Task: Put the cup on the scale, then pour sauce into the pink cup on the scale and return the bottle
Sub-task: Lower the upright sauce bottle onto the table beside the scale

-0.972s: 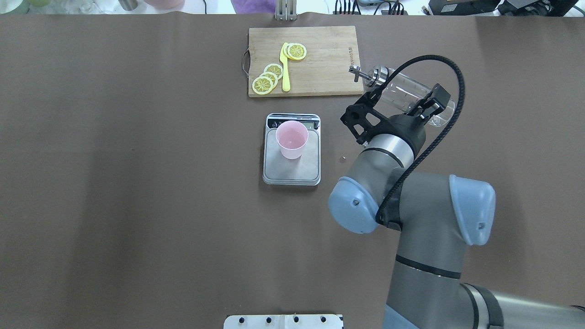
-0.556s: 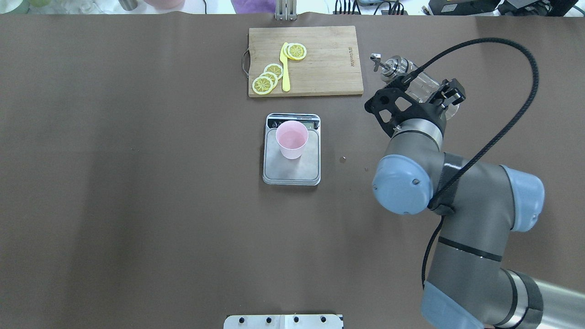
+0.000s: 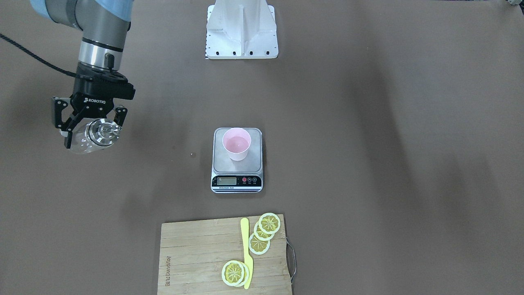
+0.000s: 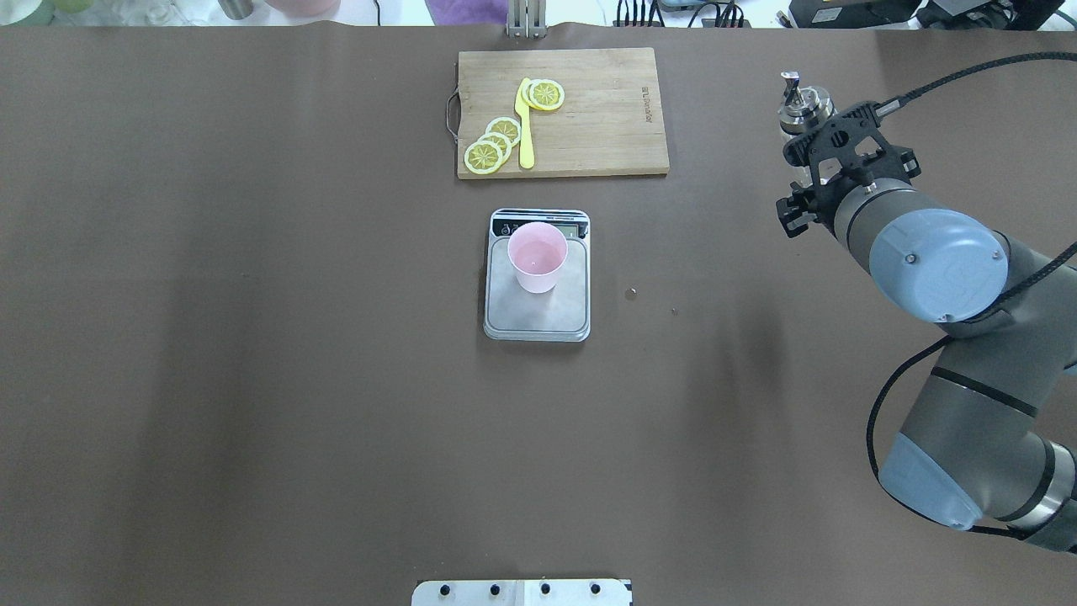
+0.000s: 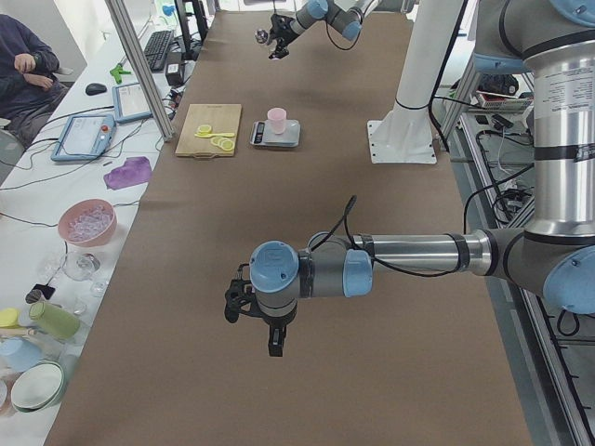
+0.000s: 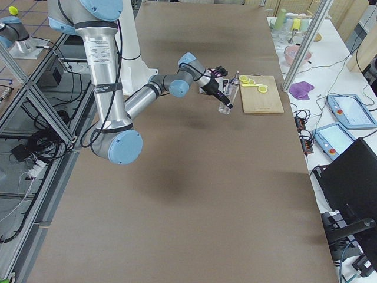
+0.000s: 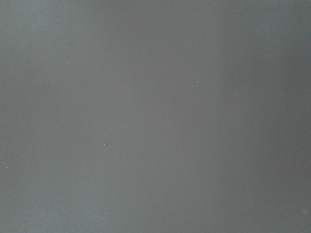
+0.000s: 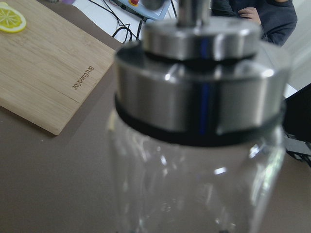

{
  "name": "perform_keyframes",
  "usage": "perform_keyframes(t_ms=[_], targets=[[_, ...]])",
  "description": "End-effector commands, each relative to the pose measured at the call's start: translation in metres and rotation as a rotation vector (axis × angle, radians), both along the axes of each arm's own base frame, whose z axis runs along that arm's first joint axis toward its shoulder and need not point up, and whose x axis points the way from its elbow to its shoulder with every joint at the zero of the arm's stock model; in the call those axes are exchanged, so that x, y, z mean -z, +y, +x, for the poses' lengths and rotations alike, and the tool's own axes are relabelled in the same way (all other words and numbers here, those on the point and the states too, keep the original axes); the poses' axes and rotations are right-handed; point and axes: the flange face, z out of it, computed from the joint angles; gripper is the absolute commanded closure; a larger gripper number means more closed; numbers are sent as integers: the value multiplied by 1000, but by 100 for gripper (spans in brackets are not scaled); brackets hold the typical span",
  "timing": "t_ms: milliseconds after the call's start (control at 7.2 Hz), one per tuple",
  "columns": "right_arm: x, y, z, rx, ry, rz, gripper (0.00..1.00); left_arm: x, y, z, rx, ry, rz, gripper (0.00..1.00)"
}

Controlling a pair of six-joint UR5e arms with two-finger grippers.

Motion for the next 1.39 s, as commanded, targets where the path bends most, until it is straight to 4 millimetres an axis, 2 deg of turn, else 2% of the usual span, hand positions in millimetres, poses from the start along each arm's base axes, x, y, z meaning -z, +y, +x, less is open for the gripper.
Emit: perform_keyframes(t_ms=[0, 139, 278, 556, 694, 1250], targets=[[-36, -2, -6, -22, -192, 18, 100, 1, -1, 0, -1, 0, 6, 2], [-48, -2, -8, -28, -259, 15, 100, 2, -2, 0, -1, -1, 7, 2], [-71, -1, -9, -57, -330, 0, 100, 3, -2, 0, -1, -1, 9, 2], [-140, -5, -13, -57, -454, 68, 100, 2, -1, 0, 4, -3, 28, 2], [-167, -5, -11, -61, -464, 75, 100, 1, 0, 0, 3, -2, 27, 2], [-199, 8, 19, -208, -488, 57, 100, 1, 0, 0, 0, -3, 34, 2]])
